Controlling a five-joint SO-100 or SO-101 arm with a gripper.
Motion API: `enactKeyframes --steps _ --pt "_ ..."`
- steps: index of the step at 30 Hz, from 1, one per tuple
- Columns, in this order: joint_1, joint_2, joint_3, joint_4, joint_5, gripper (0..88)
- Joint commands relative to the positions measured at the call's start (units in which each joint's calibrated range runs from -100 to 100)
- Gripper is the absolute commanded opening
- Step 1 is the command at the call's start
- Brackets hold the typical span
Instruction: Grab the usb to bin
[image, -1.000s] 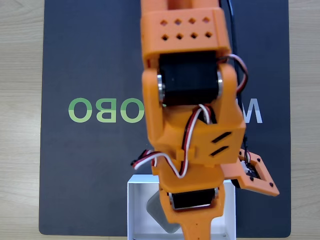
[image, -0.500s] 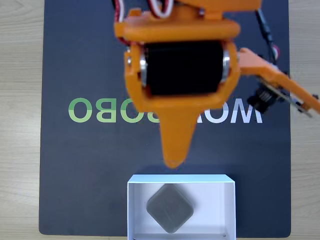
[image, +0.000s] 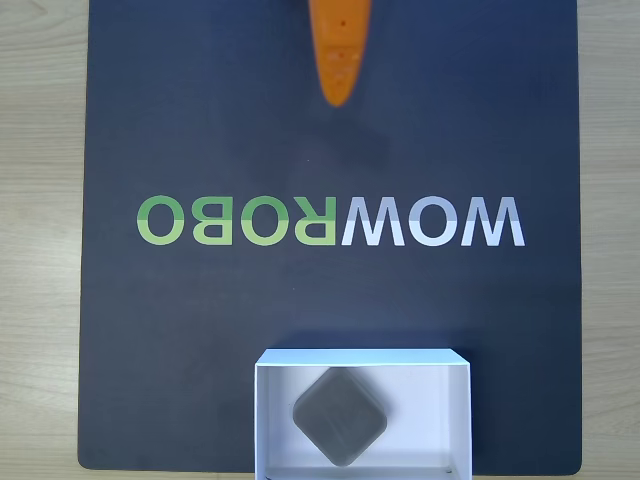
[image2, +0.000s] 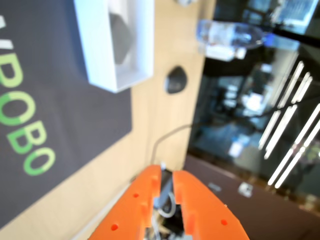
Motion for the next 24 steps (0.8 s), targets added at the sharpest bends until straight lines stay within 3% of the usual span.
enactKeyframes --steps 1,13,21,24 --pt "0.3 -14.5 14.7 -0.1 0.3 3.2" --pt "0.3 -47.3 56.3 4.2 0.3 2.5" --pt "-0.5 -48.6 59.9 16.6 -0.2 2.5" --pt "0.3 -48.6 59.9 16.6 -0.2 2.5"
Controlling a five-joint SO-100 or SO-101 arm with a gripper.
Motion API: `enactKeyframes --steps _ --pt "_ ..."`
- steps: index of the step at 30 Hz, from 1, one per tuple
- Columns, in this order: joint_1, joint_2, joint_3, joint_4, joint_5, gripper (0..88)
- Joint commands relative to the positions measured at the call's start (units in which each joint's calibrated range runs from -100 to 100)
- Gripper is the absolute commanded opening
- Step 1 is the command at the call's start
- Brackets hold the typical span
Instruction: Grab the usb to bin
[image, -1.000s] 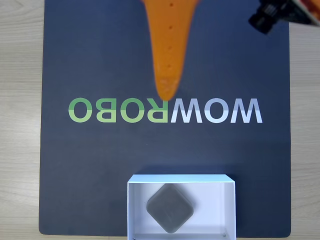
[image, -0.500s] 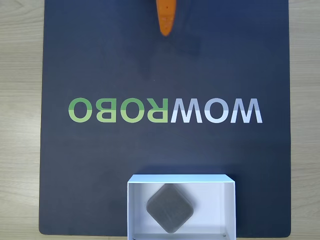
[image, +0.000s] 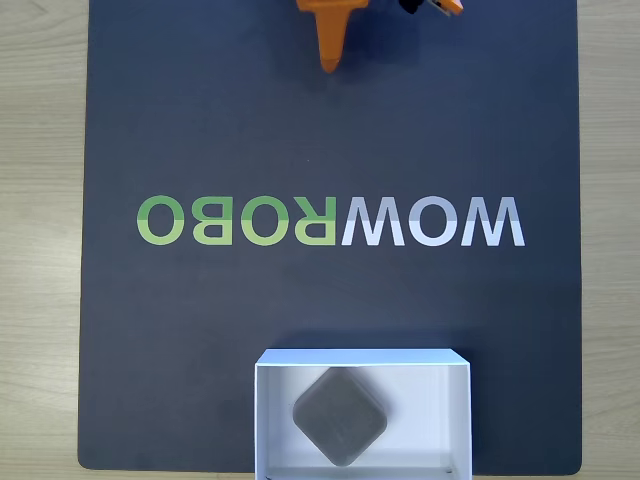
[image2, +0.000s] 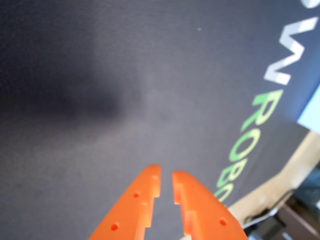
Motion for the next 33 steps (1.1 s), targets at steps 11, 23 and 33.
enactKeyframes --steps 11,23,33 --pt "0.6 0.3 -0.7 1.1 0.3 2.5" --pt "0.6 0.3 -0.7 1.1 0.3 2.5" --pt "0.6 0.3 -0.7 1.1 0.3 2.5"
